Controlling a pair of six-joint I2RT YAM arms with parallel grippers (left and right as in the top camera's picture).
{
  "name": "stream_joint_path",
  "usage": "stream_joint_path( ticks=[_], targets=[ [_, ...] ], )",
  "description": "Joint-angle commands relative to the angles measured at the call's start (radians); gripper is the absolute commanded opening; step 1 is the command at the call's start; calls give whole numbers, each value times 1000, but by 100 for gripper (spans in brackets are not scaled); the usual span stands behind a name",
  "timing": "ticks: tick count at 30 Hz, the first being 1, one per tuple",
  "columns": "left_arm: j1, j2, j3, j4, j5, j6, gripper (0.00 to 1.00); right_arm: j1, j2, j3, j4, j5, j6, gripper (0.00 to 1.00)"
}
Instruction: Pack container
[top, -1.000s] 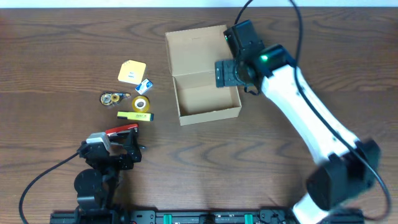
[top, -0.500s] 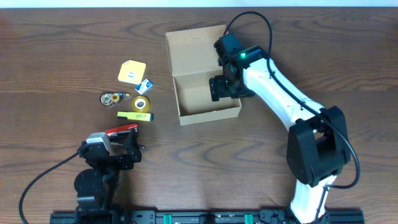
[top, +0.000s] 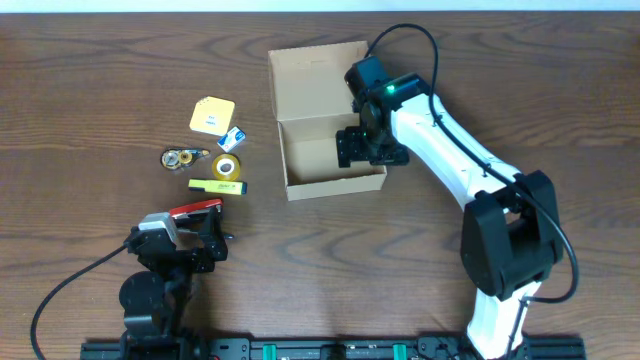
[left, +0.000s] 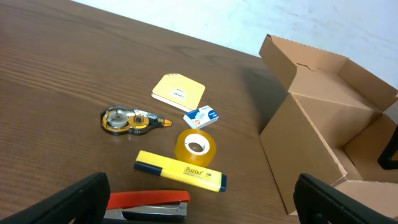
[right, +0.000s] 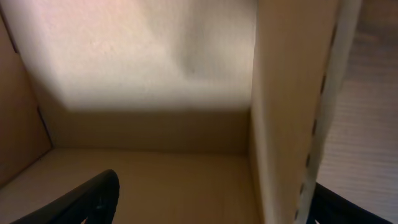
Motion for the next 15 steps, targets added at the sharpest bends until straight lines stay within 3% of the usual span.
stream_joint_path(
  ticks=[1,15],
  targets=[
    [6,-6,-23,-7,-15,-10,95,8,8,-2,-4,-13,28,85],
    [6,-6,-23,-7,-15,-11,95,10,8,-2,-8,-66,47,89]
  ],
)
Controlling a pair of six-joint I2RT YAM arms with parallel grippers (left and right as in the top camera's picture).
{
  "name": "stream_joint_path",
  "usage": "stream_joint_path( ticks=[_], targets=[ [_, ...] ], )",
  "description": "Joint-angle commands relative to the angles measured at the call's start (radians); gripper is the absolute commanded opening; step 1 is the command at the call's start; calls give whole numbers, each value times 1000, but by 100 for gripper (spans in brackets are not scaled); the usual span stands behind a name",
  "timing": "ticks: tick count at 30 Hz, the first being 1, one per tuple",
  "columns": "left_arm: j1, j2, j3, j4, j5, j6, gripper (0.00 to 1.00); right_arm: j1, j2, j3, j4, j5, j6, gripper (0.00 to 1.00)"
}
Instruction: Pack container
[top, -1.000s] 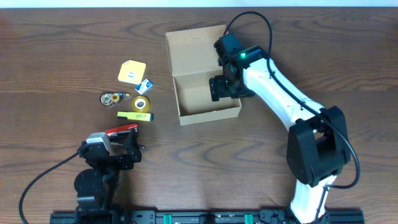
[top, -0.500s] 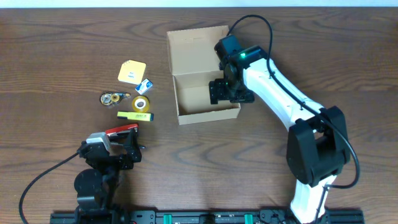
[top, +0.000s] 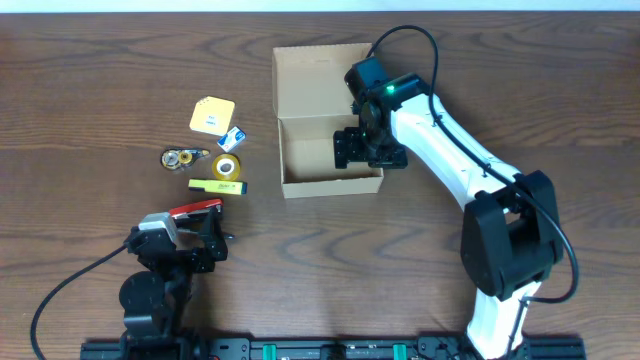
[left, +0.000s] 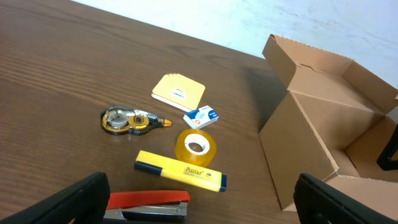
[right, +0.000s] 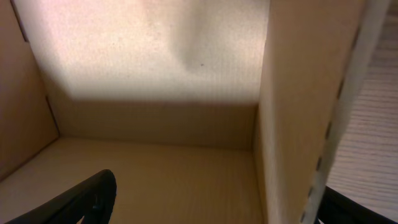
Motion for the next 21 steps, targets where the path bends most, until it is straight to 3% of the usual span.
stream_joint_path(
  ticks=[1,5,7,21],
  targets=[
    [6,-6,-23,-7,-15,-11,95,8,8,-2,-2,-21,17,90],
    [6,-6,-23,-7,-15,-11,95,8,8,-2,-2,-47,17,91],
    [6,-6,-23,-7,-15,-11,95,8,8,-2,-2,-45,16,99],
    [6,-6,-23,-7,-15,-11,95,-6,-45,62,-39,27,-6,99]
  ],
)
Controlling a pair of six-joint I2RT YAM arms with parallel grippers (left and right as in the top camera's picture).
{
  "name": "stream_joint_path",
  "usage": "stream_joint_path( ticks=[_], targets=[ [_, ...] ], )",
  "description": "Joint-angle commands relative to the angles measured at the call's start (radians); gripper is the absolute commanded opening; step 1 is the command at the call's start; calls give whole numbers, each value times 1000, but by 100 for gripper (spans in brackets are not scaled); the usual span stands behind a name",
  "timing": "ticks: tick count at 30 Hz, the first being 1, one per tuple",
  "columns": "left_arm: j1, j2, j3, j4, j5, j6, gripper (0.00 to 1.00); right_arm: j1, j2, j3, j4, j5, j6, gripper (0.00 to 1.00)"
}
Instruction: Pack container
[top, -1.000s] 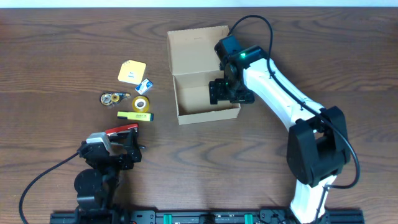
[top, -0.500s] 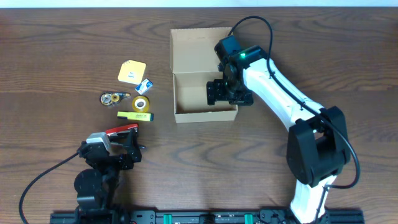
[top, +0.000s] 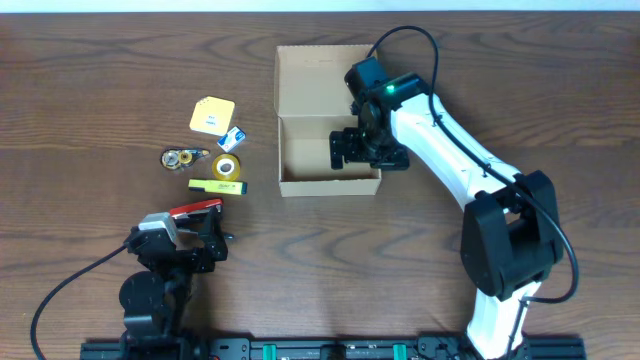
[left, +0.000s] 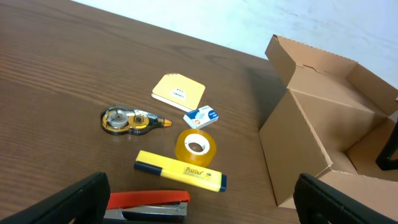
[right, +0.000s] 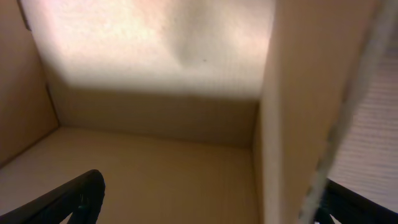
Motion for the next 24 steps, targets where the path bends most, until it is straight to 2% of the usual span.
stream_joint_path(
  ticks=[1,10,15,18,24],
  targets=[
    [6,-6,-23,-7,-15,-10,95,-9,-70,67,-29,69,-11,99],
    [6,-6,-23,-7,-15,-11,95,-69,-328,97,-84,172,-77,99],
    [6,-6,-23,-7,-15,-10,95,-142,-332,60,-146,179,-89,99],
    [6,-6,-23,-7,-15,-11,95,-172,-322,-50,-81,178,-89,99],
    [6,-6,-23,-7,-15,-11,95,-181,-322,-303,158,174,-32,99]
  ],
)
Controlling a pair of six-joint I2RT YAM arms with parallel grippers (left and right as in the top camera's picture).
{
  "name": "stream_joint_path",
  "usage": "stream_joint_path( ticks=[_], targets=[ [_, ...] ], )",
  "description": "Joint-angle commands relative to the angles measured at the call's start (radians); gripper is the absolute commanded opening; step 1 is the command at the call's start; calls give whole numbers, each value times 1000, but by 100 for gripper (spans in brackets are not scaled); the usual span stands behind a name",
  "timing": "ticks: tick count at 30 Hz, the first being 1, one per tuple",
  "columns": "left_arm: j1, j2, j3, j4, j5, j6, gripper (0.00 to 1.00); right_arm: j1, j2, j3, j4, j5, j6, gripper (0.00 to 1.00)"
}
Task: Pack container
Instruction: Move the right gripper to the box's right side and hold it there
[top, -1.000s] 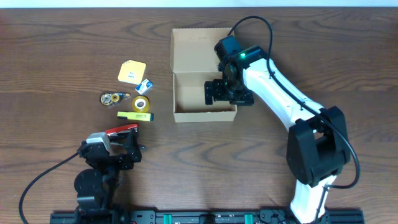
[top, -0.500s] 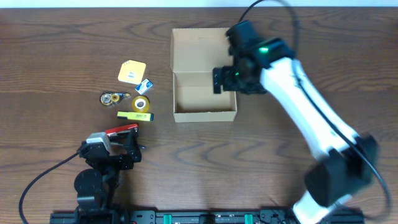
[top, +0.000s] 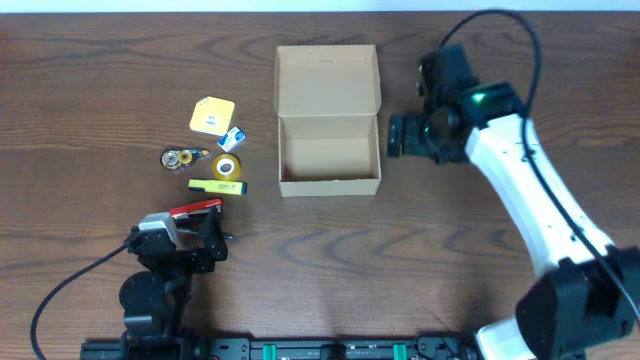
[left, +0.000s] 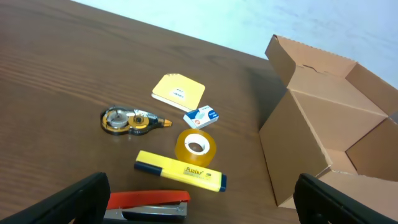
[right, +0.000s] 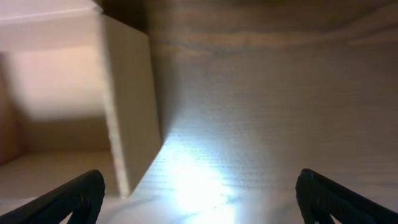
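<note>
An open cardboard box (top: 328, 150) stands square on the wooden table, its lid flap lying back. My right gripper (top: 394, 135) is open just to the right of the box. In the right wrist view it (right: 199, 208) hangs over bare table beside the box's right wall (right: 127, 112). Left of the box lie a yellow sticky pad (top: 212, 114), a small blue-white packet (top: 236, 135), a correction tape (top: 182, 157), a tape roll (top: 227, 166), a yellow highlighter (top: 218, 186) and a red stapler (top: 196, 209). My left gripper (left: 202, 208) is open, low, with the stapler (left: 149, 202) just ahead of it.
The table's far edge runs behind the box lid (left: 311, 59). The right arm's cable loops above its wrist (top: 490, 30). A rail (top: 330, 350) with the arm bases runs along the near edge.
My right gripper stood with its fingers on either side of the box's right wall. It is now off the wall, over the table to the box's right. The left arm is unchanged.
The box first sat skewed, with my right gripper astride its right wall. In the following moments the box stood straighter and a little further right, the gripper still on the wall. Now the box is square and the gripper is away from it.
</note>
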Motion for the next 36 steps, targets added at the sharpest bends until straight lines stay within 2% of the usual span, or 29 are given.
stream_joint_path(
  ticks=[1,4,9,16,24,36],
  targets=[
    [6,-7,-23,-7,-15,-11,95,-8,1,-93,83,11,37,99],
    [6,-7,-23,-7,-15,-11,95,-8,1,-186,195,39,51,99],
    [6,-7,-23,-7,-15,-11,95,-9,1,-225,251,82,58,99],
    [6,-7,-23,-7,-15,-11,95,-9,7,-275,393,81,-34,99],
    [6,-7,-23,-7,-15,-10,95,-9,10,-289,447,78,-130,99],
    [6,-7,-23,-7,-15,-11,95,-60,103,-289,465,42,-115,99]
  ],
)
